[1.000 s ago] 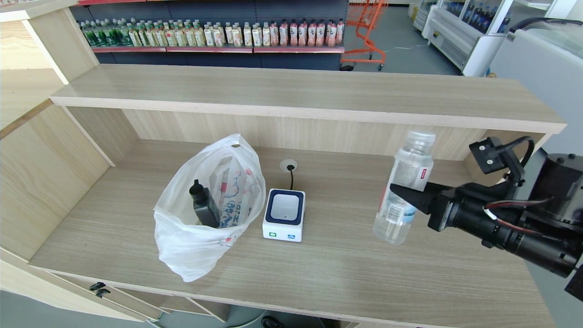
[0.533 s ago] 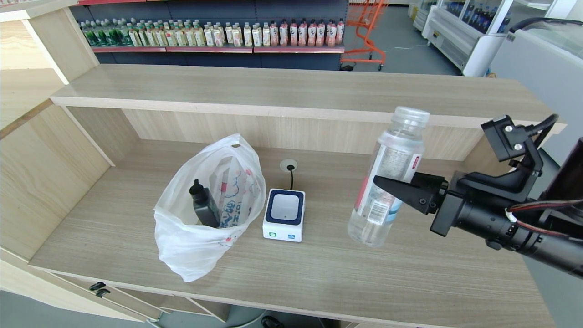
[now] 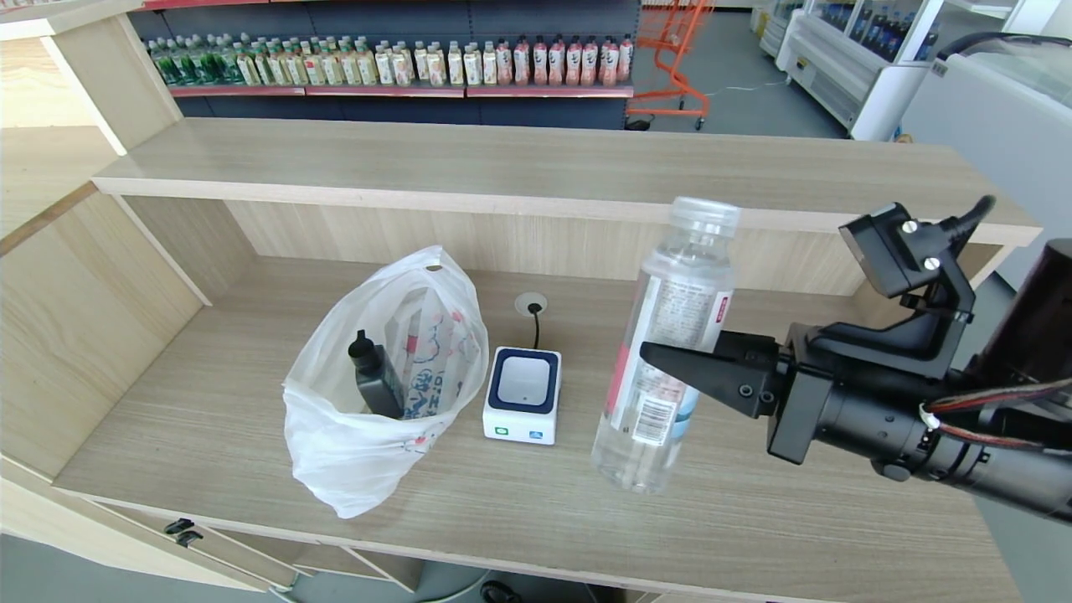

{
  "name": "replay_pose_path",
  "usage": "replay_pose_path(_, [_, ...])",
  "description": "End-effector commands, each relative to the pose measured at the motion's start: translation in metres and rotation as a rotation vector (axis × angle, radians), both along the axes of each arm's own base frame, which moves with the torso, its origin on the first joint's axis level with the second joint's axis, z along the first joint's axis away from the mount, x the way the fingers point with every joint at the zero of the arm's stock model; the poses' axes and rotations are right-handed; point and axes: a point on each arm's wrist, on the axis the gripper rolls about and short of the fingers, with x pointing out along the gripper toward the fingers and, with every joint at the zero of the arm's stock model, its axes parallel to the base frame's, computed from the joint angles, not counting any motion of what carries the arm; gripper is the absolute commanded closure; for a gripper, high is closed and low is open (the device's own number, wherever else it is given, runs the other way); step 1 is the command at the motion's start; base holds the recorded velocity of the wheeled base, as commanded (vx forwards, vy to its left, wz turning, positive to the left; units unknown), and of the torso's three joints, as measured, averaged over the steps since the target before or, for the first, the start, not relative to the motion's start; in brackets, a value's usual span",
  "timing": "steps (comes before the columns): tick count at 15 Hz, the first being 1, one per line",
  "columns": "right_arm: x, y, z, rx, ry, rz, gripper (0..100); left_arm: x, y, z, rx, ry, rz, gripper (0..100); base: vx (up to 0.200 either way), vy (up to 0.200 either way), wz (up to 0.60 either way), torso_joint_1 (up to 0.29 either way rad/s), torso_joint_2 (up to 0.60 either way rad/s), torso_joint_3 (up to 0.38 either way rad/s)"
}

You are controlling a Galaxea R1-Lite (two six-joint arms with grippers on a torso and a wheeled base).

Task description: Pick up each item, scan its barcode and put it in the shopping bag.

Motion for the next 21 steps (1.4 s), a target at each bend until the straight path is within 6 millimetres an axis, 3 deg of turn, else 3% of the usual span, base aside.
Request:
replay_pose_path(1, [-0.001, 0.004, 0.003, 0.010, 0.008, 0.018, 100, 0.000, 0.000, 0.000, 0.000, 0.002, 0.001, 0, 0.000, 0.000, 0.00, 0.000, 0.00, 0.000])
replay_pose_path(6, [-0.006, 0.001, -0.006, -0.057, 0.124, 0.017, 100, 0.000, 0.000, 0.000, 0.000, 0.002, 0.001, 0, 0.000, 0.000, 0.00, 0.000, 0.00, 0.000])
replay_pose_path(14, [-0.013, 0.004, 0.013, -0.048, 0.115, 0.045, 100, 0.000, 0.000, 0.000, 0.000, 0.002, 0.001, 0, 0.000, 0.000, 0.00, 0.000, 0.00, 0.000])
replay_pose_path(21, [-0.017, 0.004, 0.016, -0.050, 0.113, 0.056, 100, 0.000, 0.000, 0.000, 0.000, 0.002, 0.001, 0, 0.000, 0.000, 0.00, 0.000, 0.00, 0.000])
